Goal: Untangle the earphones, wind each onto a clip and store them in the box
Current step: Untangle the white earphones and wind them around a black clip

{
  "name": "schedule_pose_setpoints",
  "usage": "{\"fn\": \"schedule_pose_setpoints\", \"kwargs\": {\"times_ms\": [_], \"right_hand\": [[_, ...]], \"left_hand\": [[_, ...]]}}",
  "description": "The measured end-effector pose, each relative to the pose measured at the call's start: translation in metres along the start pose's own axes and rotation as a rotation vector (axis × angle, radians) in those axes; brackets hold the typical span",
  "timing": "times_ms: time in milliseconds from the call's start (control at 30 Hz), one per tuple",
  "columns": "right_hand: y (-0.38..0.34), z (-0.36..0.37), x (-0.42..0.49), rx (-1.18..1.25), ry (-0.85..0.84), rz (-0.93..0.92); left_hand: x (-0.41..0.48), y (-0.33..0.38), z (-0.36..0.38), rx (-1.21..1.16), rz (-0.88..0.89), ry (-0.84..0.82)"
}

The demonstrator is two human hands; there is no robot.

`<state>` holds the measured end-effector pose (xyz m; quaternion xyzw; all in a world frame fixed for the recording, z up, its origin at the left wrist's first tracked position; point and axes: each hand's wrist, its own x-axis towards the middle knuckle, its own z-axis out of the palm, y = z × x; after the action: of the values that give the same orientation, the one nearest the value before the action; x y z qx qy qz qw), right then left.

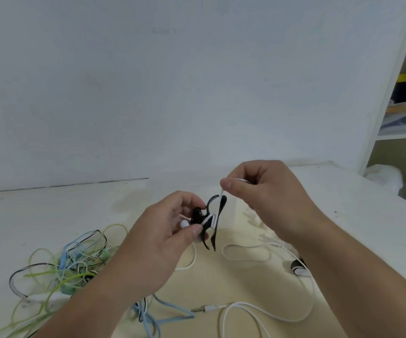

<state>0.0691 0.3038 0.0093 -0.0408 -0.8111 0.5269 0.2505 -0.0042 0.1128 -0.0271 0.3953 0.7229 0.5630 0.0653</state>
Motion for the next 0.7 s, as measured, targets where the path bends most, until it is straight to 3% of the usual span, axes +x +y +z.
{"fn": "schedule_pose_setpoints", "kwargs": {"times_ms": [167, 300, 433, 700], "right_hand": [[0.012, 0.009, 0.003, -0.005, -0.118, 0.139], [0.016, 0.021, -0.002, -0.056, -0.380, 0.199], [0.015, 0.032, -0.009, -0.065, -0.569, 0.164], [0.002, 0.019, -0.010, -0.033, -0.642, 0.147]], "left_hand": [[0.002, 0.001, 0.003, -0.278, -0.040, 0.006], [0.005, -0.001, 0.004, -0.367, -0.071, 0.200], [0.008, -0.005, 0.002, -0.273, -0.090, 0.353], [0.007, -0.003, 0.000, -0.101, -0.082, 0.393]]}}
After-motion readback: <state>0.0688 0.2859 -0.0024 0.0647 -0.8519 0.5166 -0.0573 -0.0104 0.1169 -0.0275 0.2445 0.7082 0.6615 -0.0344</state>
